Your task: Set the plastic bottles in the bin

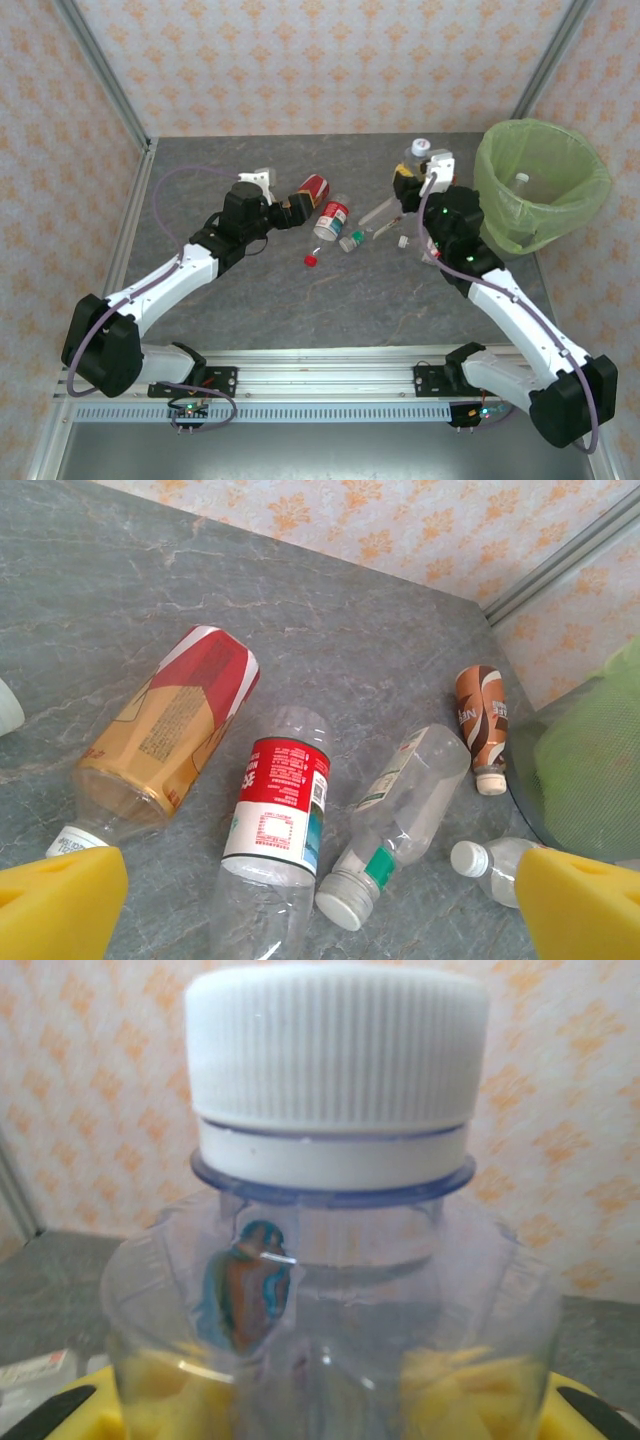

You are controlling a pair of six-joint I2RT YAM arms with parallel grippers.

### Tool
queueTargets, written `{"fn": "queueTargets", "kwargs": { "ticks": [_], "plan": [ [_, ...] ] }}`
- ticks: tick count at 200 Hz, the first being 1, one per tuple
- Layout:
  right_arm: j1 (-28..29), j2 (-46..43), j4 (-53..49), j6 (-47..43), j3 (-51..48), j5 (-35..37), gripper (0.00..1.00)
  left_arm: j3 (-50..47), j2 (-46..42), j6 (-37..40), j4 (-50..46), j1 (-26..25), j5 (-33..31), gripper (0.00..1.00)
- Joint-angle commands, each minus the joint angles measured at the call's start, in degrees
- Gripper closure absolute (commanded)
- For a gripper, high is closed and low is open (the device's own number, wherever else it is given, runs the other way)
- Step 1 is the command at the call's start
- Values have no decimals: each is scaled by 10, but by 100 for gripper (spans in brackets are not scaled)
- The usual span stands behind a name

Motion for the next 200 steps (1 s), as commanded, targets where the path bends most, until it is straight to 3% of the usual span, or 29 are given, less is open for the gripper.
{"fn": "queueTargets", "kwargs": {
  "ticks": [1, 62, 127, 147, 200],
  "plan": [
    [-31, -19, 32, 4, 30, 19, 64, -9, -9, -23, 29, -4, -4, 0],
    [-166, -6, 118, 8, 58, 58, 66, -13, -32, -8, -16, -3, -24, 0],
    [-260, 39, 152, -20, 86, 88, 65, -24, -52, 12, -39, -3, -43, 0],
    [-290, 55, 149, -32, 84, 92, 64, 2, -37, 46, -68, -4, 4, 0],
    [-359, 98, 56, -53, 109, 45, 61, -8, -54, 79, -62, -4, -29, 0]
  ]
}}
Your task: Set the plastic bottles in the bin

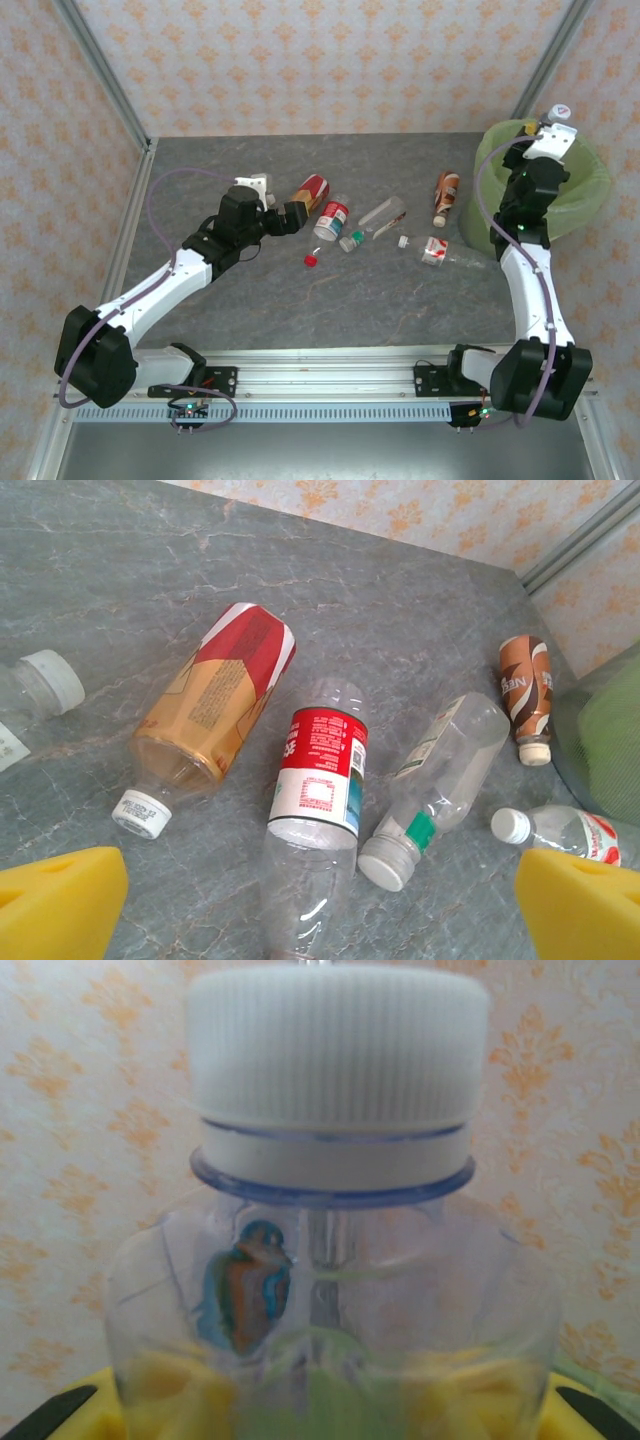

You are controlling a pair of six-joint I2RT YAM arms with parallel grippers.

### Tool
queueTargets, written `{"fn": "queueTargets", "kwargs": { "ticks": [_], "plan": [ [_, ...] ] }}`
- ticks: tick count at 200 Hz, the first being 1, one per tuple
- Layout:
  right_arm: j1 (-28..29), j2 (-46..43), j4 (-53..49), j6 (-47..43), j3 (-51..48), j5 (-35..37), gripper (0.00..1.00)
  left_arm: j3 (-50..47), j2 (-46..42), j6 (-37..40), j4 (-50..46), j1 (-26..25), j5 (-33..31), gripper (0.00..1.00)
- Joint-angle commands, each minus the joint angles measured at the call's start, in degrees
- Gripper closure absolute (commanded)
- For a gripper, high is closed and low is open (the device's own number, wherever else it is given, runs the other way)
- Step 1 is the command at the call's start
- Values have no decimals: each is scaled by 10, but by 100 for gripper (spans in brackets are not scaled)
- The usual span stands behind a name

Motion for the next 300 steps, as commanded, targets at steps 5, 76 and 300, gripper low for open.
{"fn": "queueTargets", "kwargs": {
  "ticks": [5, 76, 300],
  "plan": [
    [-24, 13, -47, -9, 26, -30, 61, -2, -18, 27, 4, -5, -13, 0],
    [-55, 81, -219, -67, 94, -8, 58, 5, -12, 9, -19, -4, -20, 0],
    [-70, 200, -476, -51, 229, -16, 18, 21, 22, -43, -33, -4, -55, 0]
  ]
}}
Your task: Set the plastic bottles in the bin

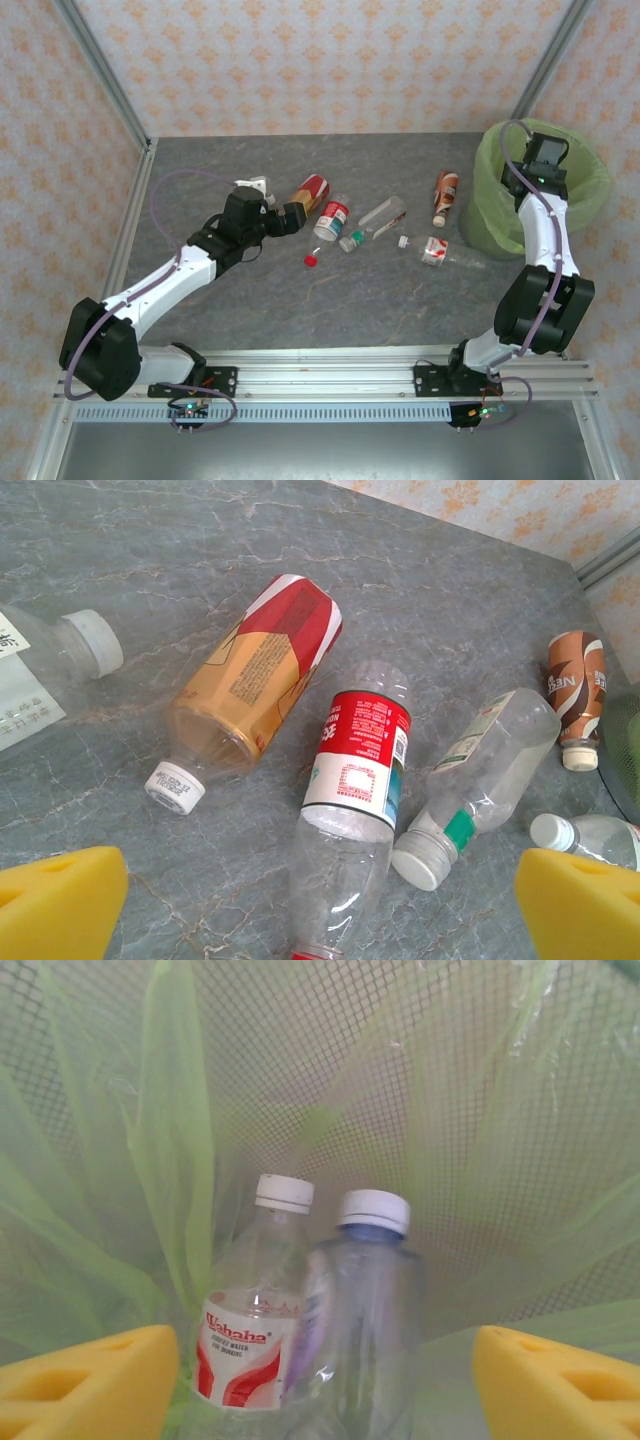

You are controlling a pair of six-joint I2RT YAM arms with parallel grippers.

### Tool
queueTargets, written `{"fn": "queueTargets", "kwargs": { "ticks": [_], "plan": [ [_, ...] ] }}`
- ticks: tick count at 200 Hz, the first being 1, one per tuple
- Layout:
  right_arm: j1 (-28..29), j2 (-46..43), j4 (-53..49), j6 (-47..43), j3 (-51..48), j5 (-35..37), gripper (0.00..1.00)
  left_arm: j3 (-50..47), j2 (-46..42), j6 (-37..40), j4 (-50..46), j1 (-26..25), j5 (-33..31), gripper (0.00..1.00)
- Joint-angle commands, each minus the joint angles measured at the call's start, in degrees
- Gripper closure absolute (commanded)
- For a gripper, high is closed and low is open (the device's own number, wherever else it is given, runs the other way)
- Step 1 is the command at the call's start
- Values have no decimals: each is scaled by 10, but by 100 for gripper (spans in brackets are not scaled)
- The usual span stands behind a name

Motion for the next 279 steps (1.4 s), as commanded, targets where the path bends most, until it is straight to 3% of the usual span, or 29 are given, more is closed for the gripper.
{"fn": "queueTargets", "kwargs": {
  "ticks": [1, 18, 71, 149, 205, 246, 279],
  "plan": [
    [-2, -10, -25, 13, 27, -15, 18, 17, -2, -9, -11, -3, -25, 0],
    [0, -17, -31, 16, 32, -9, 0, 16, -2, -11, -14, -3, -36, 0],
    [10, -58, -20, 32, 22, -10, 1, 38, 16, -12, -47, 2, -74, 0],
    [32, -114, 0, 49, 5, -20, 1, 61, 44, -2, -66, 35, -51, 0],
    [68, -158, 11, 63, 4, -59, 1, 107, 67, 26, -141, 62, -30, 0],
    [77, -222, 39, 160, -20, -161, 1, 137, 78, 47, -213, 94, -56, 0],
    [78, -260, 114, 280, -77, -196, 1, 143, 78, 65, -246, 114, -59, 0]
  ]
}}
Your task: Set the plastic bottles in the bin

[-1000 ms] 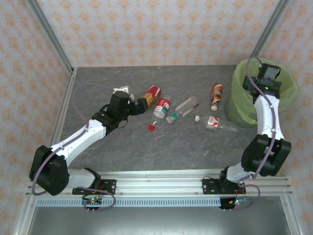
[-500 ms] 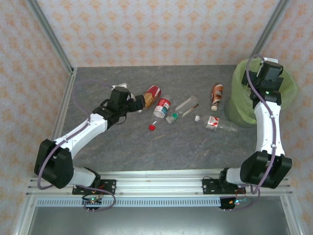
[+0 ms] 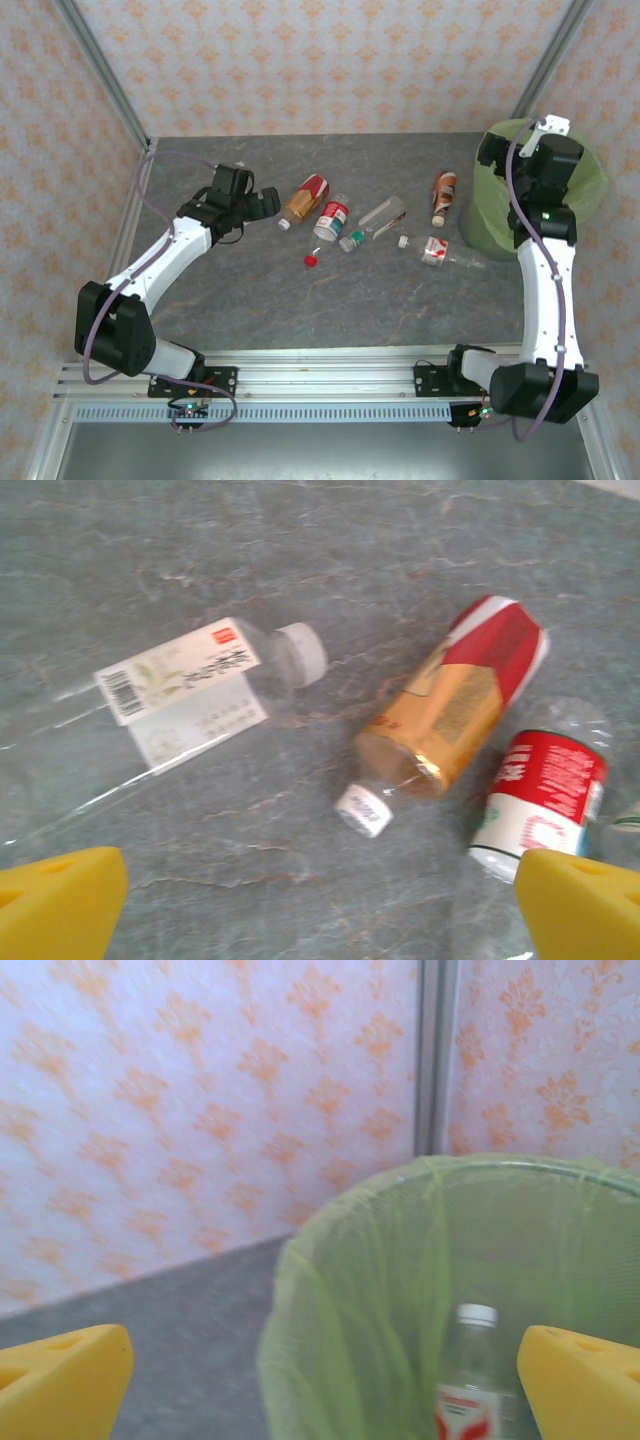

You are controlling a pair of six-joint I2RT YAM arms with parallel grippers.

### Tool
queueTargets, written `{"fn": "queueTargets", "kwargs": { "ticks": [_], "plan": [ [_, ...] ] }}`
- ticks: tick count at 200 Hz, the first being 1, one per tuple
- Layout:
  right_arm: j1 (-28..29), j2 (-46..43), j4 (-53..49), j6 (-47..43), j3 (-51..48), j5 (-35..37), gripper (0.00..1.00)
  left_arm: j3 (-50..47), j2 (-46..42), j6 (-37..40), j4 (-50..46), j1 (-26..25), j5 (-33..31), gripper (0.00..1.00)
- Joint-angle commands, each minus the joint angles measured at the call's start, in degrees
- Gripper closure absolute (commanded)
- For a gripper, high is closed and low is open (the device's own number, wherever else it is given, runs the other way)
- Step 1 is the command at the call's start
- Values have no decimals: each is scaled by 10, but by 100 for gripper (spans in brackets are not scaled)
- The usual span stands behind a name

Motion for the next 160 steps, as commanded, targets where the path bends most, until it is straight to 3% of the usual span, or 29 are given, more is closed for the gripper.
{"fn": "queueTargets", "kwargs": {
  "ticks": [1, 40, 85, 110, 144, 160],
  "plan": [
    [2, -24, 73, 116, -41, -54, 1, 18, 5, 29, -56, 13, -17, 0],
    [22, -39, 139, 215, -78, -137, 1, 46, 30, 66, -94, 45, -16, 0],
    [133, -37, 174, 144, -99, -140, 1, 60, 74, 51, -106, 107, 23, 0],
    [171, -38, 198, 138, -117, -145, 1, 58, 85, 72, -105, 131, 9, 0],
    [181, -38, 211, 150, -135, -146, 1, 44, 100, 151, -93, 132, -96, 0],
    [181, -36, 209, 152, -133, -154, 1, 37, 109, 195, -85, 134, -90, 0]
  ]
}}
